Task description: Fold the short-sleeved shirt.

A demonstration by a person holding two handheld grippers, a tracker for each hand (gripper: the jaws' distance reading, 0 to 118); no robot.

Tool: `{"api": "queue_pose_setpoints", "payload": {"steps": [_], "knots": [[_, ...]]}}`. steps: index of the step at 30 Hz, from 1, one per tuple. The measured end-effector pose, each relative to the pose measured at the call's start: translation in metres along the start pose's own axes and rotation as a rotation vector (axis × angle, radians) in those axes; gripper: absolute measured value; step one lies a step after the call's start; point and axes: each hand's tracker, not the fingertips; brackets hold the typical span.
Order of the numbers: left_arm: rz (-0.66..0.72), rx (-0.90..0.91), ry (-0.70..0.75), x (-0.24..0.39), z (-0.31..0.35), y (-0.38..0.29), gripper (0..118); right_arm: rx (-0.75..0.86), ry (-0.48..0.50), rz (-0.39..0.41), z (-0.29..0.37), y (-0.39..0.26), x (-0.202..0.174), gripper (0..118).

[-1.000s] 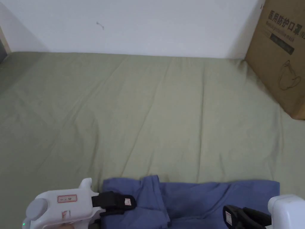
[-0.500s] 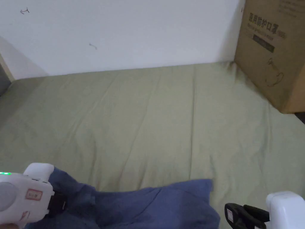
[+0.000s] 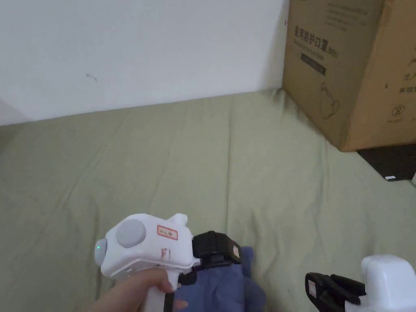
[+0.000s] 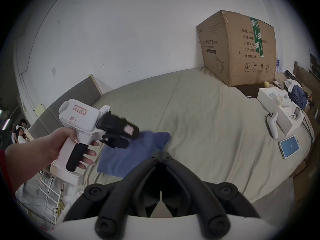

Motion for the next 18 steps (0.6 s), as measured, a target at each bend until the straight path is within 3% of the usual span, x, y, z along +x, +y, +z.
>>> {"api": "queue_pose_setpoints", "payload": {"steps": [4, 8, 9, 10, 11, 12, 15, 18], "knots": [[-0.081, 0.137, 0.063, 0.003, 0.043, -0.006, 117, -0.002, 0.005, -0.003, -0.002, -0.002, 0.003, 0], [-0.242, 0.208, 0.231, -0.006, 0.081, -0.026, 112, -0.021, 0.007, 0.005, -0.011, -0.005, 0.004, 0], [-0.259, 0.255, 0.266, -0.004, 0.085, -0.033, 93, -0.023, 0.008, 0.005, -0.012, -0.004, 0.004, 0], [-0.269, 0.275, 0.279, -0.002, 0.086, -0.037, 62, -0.024, 0.011, 0.002, -0.013, -0.004, 0.003, 0], [-0.27, 0.278, 0.284, -0.009, 0.08, -0.041, 23, -0.024, 0.014, -0.001, -0.013, -0.004, 0.003, 0], [-0.261, 0.264, 0.268, -0.008, 0.074, -0.044, 1, -0.024, 0.017, -0.004, -0.014, -0.003, 0.003, 0], [-0.259, 0.196, 0.149, -0.003, 0.043, -0.042, 0, -0.02, 0.022, -0.015, -0.013, -0.002, 0.003, 0], [-0.326, 0.122, 0.196, 0.023, -0.004, -0.042, 0, -0.026, 0.012, -0.01, -0.012, -0.001, 0.004, 0]]}}
